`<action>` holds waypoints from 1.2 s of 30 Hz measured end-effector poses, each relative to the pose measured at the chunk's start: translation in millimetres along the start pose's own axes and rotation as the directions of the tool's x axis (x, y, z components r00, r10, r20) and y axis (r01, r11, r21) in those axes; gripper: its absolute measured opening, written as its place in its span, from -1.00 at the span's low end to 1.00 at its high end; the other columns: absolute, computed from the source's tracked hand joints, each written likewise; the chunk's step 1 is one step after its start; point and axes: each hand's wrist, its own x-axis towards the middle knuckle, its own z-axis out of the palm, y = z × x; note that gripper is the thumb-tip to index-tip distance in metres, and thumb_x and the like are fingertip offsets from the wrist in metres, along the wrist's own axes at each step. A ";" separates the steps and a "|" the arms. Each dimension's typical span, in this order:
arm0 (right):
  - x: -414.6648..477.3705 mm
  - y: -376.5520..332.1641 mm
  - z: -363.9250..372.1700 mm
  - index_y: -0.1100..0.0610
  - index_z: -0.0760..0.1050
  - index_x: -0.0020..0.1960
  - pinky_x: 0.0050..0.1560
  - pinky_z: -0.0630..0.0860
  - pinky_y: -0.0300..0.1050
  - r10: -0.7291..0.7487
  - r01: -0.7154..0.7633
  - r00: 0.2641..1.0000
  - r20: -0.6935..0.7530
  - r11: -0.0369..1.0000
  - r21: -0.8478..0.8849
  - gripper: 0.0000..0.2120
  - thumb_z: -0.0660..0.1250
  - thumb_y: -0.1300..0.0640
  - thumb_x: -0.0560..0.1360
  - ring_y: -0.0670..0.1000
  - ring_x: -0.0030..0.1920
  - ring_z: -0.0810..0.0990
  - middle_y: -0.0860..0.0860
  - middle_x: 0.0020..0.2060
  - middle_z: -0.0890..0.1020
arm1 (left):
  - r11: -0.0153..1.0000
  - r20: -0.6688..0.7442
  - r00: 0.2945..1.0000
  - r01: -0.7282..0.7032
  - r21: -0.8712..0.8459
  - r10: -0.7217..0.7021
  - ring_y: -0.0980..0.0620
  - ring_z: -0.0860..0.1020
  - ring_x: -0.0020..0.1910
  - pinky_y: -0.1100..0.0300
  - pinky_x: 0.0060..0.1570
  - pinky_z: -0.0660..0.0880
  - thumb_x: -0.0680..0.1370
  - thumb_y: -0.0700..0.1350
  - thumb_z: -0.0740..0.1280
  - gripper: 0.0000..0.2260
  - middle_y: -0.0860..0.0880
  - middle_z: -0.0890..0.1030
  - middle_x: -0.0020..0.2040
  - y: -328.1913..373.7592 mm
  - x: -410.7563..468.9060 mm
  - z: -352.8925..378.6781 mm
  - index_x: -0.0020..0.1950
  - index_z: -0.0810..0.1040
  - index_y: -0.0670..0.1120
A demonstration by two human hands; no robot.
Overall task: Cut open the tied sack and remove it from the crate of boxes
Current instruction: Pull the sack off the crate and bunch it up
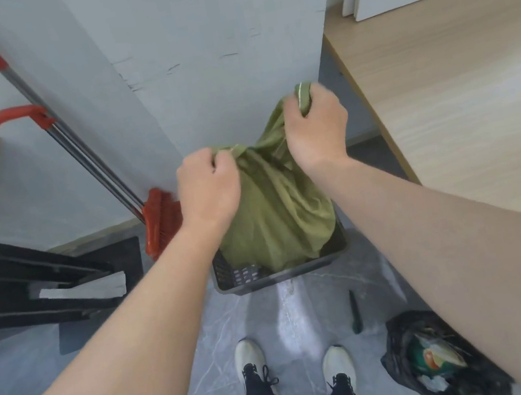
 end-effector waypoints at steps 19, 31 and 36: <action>-1.7 -114.6 -66.7 0.05 0.26 -0.31 -0.30 0.38 -0.09 -0.190 0.190 0.982 -0.007 0.978 0.085 -0.71 0.28 0.12 0.53 -0.01 -0.33 0.42 -0.06 -0.38 0.38 | 0.976 -0.033 0.999 -0.034 -0.214 0.028 -0.03 0.25 -0.41 0.04 -0.37 0.18 0.54 -0.22 0.14 -0.69 0.00 0.25 -0.45 116.0 7.6 -67.0 -0.39 0.17 -0.04; 1.1 -161.0 -114.9 -0.01 0.18 -0.33 -0.33 0.23 -0.26 -0.315 0.357 0.916 -0.247 0.923 0.146 -0.63 0.30 0.17 0.54 -0.10 -0.39 0.27 -0.13 -0.42 0.29 | 0.927 -0.181 0.979 -0.152 -0.344 0.093 -0.05 0.27 -0.40 -0.08 -0.42 0.28 0.51 -0.18 0.12 -0.73 0.00 0.25 -0.45 169.4 0.3 -104.1 -0.38 0.19 -0.03; 5.6 -185.8 -131.6 0.07 0.24 -0.28 -0.30 0.32 -0.13 -0.337 0.365 0.923 -0.183 0.919 0.149 -0.71 0.29 0.13 0.55 -0.07 -0.36 0.32 -0.11 -0.40 0.33 | 0.931 -0.201 0.978 -0.124 -0.343 0.056 -0.08 0.37 -0.38 -0.24 -0.36 0.52 0.47 -0.10 0.11 -0.82 -0.09 0.32 -0.39 199.3 6.3 -122.2 -0.34 0.28 -0.08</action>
